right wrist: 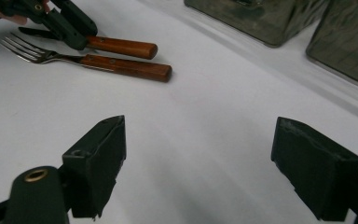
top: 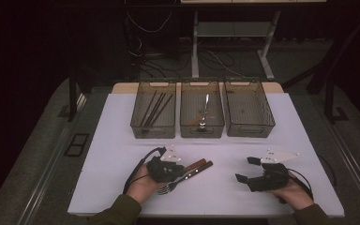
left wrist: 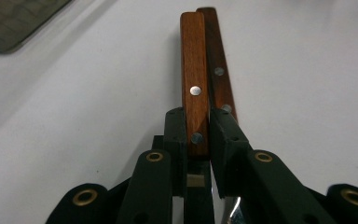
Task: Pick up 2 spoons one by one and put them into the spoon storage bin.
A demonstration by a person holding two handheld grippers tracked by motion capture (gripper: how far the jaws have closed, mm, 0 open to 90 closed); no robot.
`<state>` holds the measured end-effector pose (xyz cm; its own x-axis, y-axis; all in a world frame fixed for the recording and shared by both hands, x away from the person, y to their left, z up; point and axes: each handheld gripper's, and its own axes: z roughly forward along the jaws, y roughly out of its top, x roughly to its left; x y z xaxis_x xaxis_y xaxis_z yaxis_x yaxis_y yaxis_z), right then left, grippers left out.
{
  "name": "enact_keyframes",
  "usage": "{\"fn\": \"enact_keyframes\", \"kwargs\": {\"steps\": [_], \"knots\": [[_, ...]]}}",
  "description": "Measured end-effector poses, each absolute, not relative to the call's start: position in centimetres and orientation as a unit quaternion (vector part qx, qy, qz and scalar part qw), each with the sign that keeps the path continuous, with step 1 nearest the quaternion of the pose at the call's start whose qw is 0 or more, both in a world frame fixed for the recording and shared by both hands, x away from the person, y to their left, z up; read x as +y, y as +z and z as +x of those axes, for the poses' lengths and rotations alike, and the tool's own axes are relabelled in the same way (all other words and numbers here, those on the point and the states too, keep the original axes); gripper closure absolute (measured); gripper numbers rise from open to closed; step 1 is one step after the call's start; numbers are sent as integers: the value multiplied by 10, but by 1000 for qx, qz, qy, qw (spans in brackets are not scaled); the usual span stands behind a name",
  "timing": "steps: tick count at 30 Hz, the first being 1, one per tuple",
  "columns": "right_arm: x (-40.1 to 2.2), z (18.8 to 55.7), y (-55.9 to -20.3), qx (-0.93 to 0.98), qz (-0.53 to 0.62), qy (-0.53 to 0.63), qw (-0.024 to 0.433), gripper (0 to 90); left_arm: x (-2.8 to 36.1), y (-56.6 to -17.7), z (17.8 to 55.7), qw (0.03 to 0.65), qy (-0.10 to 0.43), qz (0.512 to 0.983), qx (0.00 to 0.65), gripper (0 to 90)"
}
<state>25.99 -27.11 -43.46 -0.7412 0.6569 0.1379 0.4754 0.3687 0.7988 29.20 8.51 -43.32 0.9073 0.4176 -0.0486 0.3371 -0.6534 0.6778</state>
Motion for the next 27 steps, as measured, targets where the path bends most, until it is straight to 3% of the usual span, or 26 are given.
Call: {"fn": "enact_keyframes", "kwargs": {"steps": [20,27], "knots": [[-217,284,-409,894,169,415,30,182,56,-402,294,384,-11,921,69,772],[-195,289,-409,915,105,389,-3,303,36,-390,292,377,-25,926,12,772]]}}
